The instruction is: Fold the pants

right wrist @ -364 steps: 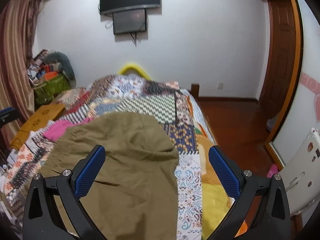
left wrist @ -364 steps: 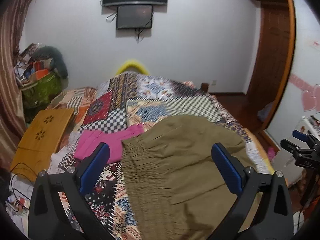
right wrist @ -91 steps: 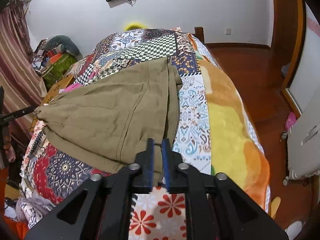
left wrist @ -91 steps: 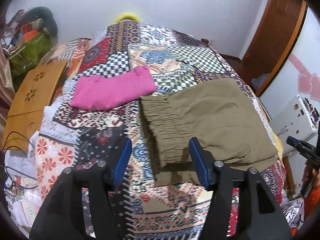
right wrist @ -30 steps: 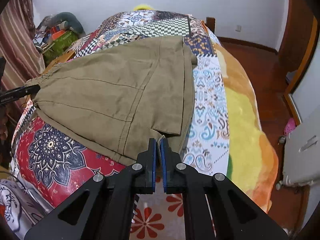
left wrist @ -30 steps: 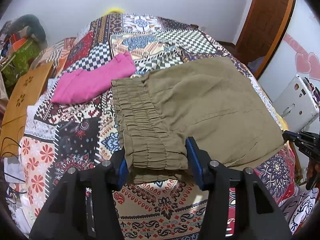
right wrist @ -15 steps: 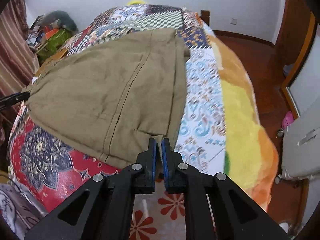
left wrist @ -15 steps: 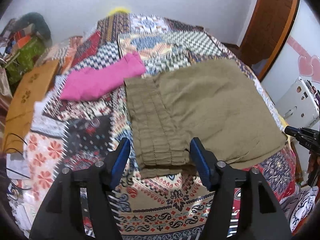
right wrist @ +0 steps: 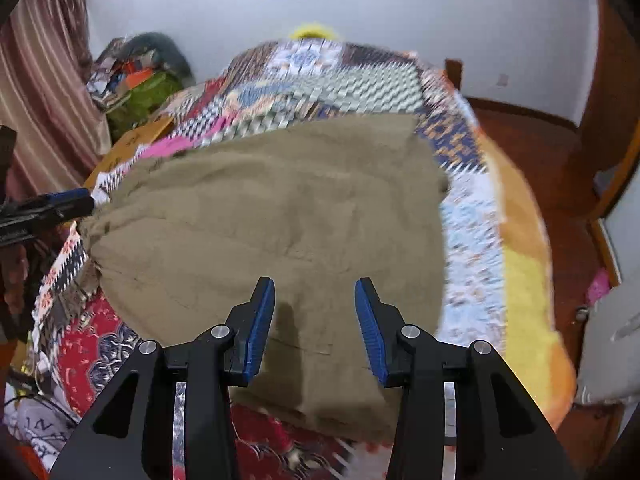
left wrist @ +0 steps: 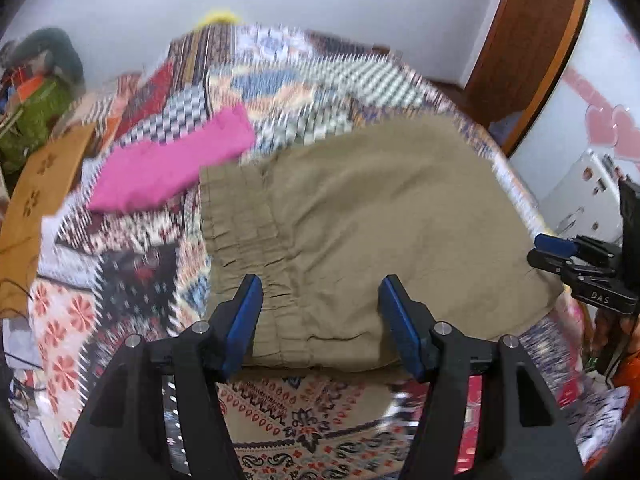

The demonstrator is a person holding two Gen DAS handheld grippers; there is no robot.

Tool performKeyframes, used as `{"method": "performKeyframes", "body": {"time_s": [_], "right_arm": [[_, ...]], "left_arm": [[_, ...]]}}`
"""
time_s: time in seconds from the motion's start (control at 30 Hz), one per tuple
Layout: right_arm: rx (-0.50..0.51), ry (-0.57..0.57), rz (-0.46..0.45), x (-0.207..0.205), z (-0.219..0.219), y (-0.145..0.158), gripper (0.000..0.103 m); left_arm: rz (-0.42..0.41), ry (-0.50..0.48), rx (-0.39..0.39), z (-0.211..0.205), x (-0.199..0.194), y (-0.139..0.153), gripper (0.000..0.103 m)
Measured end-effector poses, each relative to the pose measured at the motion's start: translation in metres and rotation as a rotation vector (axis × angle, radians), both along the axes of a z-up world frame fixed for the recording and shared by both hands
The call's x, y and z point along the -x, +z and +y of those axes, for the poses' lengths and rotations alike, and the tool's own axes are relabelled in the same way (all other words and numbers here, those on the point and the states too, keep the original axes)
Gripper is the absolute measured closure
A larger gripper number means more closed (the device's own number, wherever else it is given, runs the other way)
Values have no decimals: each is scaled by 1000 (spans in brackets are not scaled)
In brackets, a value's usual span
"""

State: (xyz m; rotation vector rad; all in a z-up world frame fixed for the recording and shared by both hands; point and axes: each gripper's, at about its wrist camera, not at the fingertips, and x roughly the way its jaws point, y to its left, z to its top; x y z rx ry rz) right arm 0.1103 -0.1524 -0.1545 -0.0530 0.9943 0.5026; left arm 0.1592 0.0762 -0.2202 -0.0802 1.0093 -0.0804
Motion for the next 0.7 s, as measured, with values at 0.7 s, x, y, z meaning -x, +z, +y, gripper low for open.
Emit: {"method": "performKeyframes", "body": {"time_s": [0.7], "right_arm": [[-16,-57,-4,-24,-28,16,64]], "left_arm": [[-77,134,-24,49,-22,33,38]]}}
